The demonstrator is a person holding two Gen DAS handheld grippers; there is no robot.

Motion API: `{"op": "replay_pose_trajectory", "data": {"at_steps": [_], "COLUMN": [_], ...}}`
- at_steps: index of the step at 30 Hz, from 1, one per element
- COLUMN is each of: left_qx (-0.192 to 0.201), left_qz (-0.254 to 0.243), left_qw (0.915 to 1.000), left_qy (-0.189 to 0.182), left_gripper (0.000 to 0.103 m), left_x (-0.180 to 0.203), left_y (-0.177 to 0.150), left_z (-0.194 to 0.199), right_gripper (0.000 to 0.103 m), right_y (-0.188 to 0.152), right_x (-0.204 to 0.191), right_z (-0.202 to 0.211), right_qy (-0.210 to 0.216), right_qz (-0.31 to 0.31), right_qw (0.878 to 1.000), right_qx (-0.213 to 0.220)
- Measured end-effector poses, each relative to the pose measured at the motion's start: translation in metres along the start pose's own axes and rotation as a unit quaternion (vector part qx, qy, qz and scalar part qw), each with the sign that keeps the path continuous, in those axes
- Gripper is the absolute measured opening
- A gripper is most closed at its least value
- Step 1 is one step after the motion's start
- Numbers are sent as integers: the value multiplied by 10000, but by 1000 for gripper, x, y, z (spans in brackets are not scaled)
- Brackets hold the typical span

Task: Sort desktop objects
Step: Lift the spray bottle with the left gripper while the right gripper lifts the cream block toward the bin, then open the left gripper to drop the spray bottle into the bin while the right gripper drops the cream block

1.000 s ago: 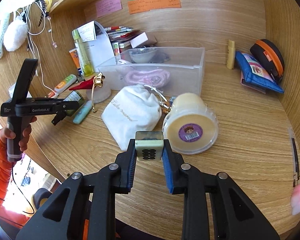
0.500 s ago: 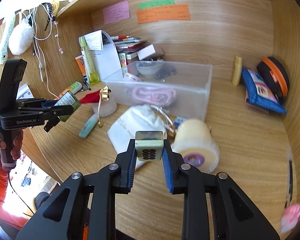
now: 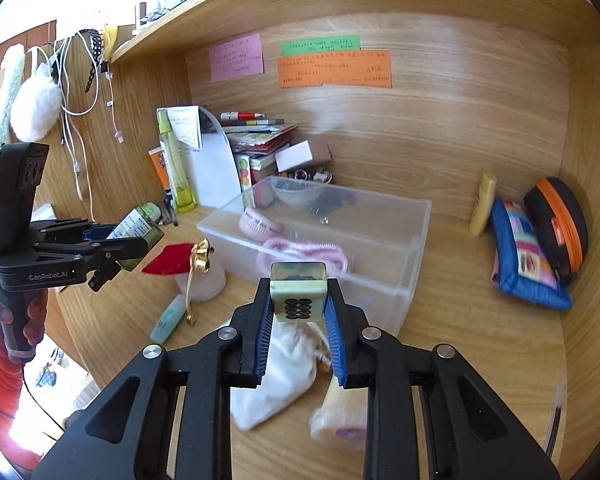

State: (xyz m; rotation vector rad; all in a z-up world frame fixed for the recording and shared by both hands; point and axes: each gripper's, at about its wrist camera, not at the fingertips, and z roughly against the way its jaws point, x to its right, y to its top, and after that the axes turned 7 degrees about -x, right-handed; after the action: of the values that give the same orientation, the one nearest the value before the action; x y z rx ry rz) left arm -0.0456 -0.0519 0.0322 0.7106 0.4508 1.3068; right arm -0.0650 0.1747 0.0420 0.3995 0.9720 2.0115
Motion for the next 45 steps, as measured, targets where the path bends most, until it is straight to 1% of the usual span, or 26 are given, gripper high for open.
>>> {"op": "replay_pose_trajectory", "data": {"at_steps": [5,12,21,29,39,45], "left_qx": [28,-27,-107,-171,-496,-784], "left_qz": [-59,-134,-180,-166,-97,-123], "left_qw": [10000,9999,9996,9995,9981,9960], "left_qy": [-47,-98,-167,-196,-341,-411], "left_gripper": [41,41,41,41,41,41], "left_x": [3,8,8,8,6,8], "left_y": [20,41,70,90,97,92], "left_z": [-8,-26,-53,-83,-122,-146], "right_gripper": [22,22,22,22,22,22], "right_y": [18,40,54,57,54,54], "right_x": [4,18,38,56,66,68], "right_z": [-12,-30,-57,-82,-110,-113], "right_qy": [-9,34,74,54,107,120], "right_qz": [106,85,-14,-129,-180,-186], "right_qw": [9999,9999,9996,9987,9962,9957], "right_qx": [-35,-110,-281,-493,-840,-901]}}
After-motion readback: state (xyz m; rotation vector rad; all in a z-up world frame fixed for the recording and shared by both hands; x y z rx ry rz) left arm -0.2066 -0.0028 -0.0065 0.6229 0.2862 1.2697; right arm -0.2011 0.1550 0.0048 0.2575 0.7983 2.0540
